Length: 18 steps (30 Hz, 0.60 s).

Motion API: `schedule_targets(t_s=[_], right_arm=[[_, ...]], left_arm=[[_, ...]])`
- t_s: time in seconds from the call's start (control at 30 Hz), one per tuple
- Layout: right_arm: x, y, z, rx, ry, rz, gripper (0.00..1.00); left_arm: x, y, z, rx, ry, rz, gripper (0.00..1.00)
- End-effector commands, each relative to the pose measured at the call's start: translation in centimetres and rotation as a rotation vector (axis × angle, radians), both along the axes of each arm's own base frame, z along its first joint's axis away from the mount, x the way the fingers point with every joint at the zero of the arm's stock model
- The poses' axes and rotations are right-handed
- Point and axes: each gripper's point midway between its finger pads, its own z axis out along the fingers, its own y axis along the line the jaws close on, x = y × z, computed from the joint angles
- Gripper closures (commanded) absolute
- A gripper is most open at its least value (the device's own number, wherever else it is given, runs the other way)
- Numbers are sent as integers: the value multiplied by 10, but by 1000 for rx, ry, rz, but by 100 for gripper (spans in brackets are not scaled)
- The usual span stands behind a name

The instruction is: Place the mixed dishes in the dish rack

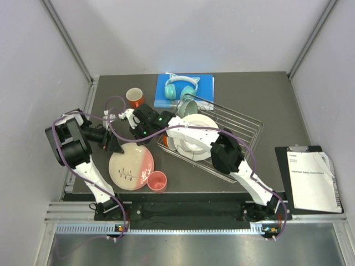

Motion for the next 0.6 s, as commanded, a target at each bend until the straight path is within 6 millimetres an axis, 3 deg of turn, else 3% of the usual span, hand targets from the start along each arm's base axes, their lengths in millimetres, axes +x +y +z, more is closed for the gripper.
schedule_targets(t_s=[0.0,0.3,0.37,0.47,0.57], right_arm=[[6,20,95,205,-144,8,100],[13,26,112,244,-188,-10,100],[17,27,118,255,-229,0,100],[23,31,127,275,-262,-8,100],[30,33,134,289,-291,-19,100]], left_arm=[[12,-6,10,-26,-37,-5,1],[5,-23,5,-78,-13,-77,1],[-7,-31,10,-128,3,-133,7],[-8,-37,11,-166,40,-135,19],[-18,-43,6,-162,42,-186,21]])
